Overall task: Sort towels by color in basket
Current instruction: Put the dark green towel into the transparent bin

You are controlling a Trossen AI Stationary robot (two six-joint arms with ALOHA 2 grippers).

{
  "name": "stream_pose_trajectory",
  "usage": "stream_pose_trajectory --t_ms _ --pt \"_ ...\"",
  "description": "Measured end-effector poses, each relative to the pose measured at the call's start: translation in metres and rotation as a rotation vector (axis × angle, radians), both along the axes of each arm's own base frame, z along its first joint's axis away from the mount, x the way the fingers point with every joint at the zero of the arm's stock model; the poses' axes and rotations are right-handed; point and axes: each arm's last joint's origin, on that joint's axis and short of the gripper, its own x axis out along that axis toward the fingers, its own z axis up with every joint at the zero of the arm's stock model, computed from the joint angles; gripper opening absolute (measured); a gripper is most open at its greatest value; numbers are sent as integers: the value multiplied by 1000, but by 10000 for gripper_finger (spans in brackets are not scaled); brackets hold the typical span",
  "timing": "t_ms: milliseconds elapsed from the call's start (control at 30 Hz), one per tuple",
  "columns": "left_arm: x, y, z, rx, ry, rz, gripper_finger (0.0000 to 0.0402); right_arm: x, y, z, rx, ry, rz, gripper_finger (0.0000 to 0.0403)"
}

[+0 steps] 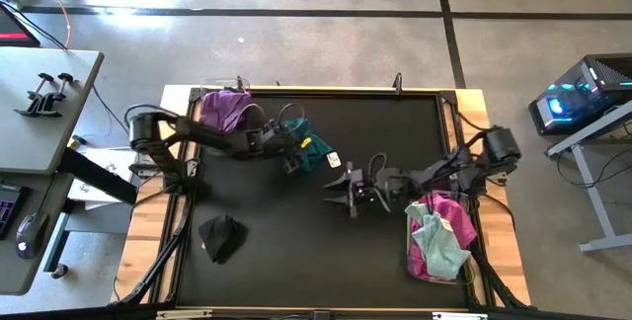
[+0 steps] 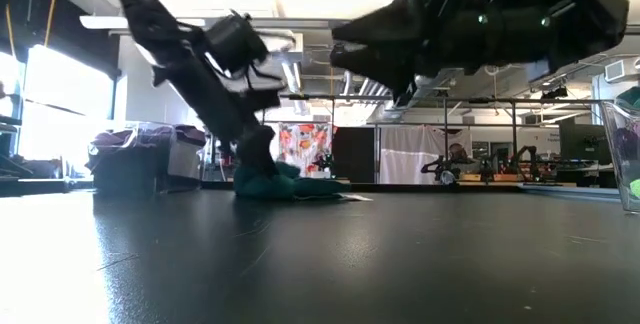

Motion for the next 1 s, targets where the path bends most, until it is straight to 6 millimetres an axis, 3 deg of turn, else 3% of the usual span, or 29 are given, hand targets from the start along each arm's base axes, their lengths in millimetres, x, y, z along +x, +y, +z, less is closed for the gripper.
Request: stream_pose_trajectory --t_ms 167,300,567,633,733,1000 --pt "8 9 -15 -191 29 -36 242 17 5 -12 -8 31 6 175" --pt "7 11 -24 -184 67 -33 199 27 18 -13 -40 17 38 175" --pt "10 4 -20 -57 103 -129 33 26 26 -13 -127 10 16 175" --pt "9 0 -14 -58 89 -118 11 26 25 -13 -131 10 5 175" --pt "6 -14 2 1 86 -117 18 26 25 -13 -142 9 2 175" --pt "-20 -66 80 237 -8 -142 4 25 29 -13 -169 9 -25 175"
